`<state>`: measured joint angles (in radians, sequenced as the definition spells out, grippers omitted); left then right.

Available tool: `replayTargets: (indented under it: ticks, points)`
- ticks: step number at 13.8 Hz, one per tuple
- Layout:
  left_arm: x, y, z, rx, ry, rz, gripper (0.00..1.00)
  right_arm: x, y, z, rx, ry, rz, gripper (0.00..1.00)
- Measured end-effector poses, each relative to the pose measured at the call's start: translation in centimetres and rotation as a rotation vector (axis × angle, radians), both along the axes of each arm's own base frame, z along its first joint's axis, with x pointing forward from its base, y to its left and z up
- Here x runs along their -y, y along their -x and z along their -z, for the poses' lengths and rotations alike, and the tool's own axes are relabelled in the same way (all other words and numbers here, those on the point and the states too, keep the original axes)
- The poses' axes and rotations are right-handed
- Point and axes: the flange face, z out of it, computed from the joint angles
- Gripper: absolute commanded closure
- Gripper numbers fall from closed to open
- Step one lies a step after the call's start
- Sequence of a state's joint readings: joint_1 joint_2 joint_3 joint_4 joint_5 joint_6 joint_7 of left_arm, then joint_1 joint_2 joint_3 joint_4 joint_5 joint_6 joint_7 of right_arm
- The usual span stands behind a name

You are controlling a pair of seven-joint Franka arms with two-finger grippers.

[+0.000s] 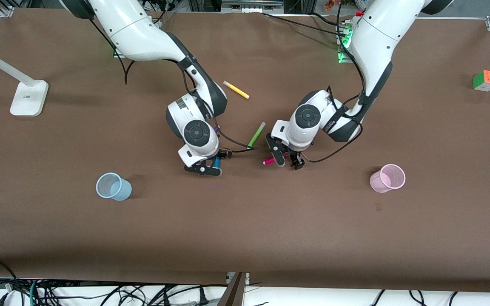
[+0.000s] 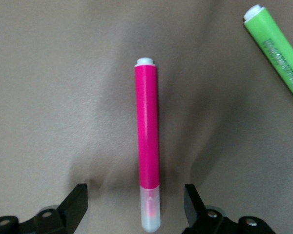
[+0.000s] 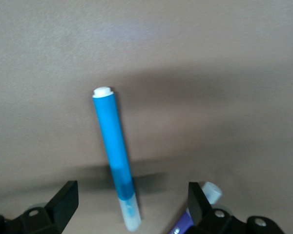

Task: Place pink and blue markers in matching cups
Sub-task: 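Close the right gripper on the blue marker while the left gripper grasps pink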

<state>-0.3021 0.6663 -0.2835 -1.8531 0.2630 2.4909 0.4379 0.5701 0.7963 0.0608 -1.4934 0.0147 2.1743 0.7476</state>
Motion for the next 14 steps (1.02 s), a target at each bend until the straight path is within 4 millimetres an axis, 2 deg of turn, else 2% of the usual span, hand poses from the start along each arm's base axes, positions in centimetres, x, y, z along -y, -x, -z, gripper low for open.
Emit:
replayTargets:
  ticks: [2, 3, 6, 9, 11, 12, 14]
  points:
    - [0.3, 0.2, 0.1, -0.001, 0.000, 0.005, 0.88, -0.3, 0.1, 0.4, 0.020, 0.002, -0.062, 0.01]
    - [0.4, 0.3, 0.2, -0.003, -0.001, 0.007, 1.00, -0.3, -0.1, 0.4, 0.030, -0.004, -0.093, 0.01]
    - [0.3, 0.1, -0.1, 0.004, 0.000, 0.005, 1.00, -0.5, -0.6, 0.5, 0.074, -0.033, -0.138, 0.01]
    - [-0.2, -0.1, -0.5, -0.017, -0.027, 0.000, 1.00, -0.5, -0.9, 1.5, 0.096, -0.046, -0.144, 0.01]
    - [-1.1, -0.3, -2.0, -0.058, -0.089, -0.009, 1.00, -0.4, -0.8, 2.0, 0.094, -0.046, -0.144, 0.03]
    - [-2.0, -0.5, -3.1, -0.080, -0.124, -0.020, 1.00, -0.4, -0.8, 2.0, 0.094, -0.046, -0.144, 0.14]
    - [-4.8, -1.5, -5.3, -0.111, -0.179, -0.064, 1.00, -0.4, -0.8, 2.1, 0.094, -0.046, -0.144, 0.59]
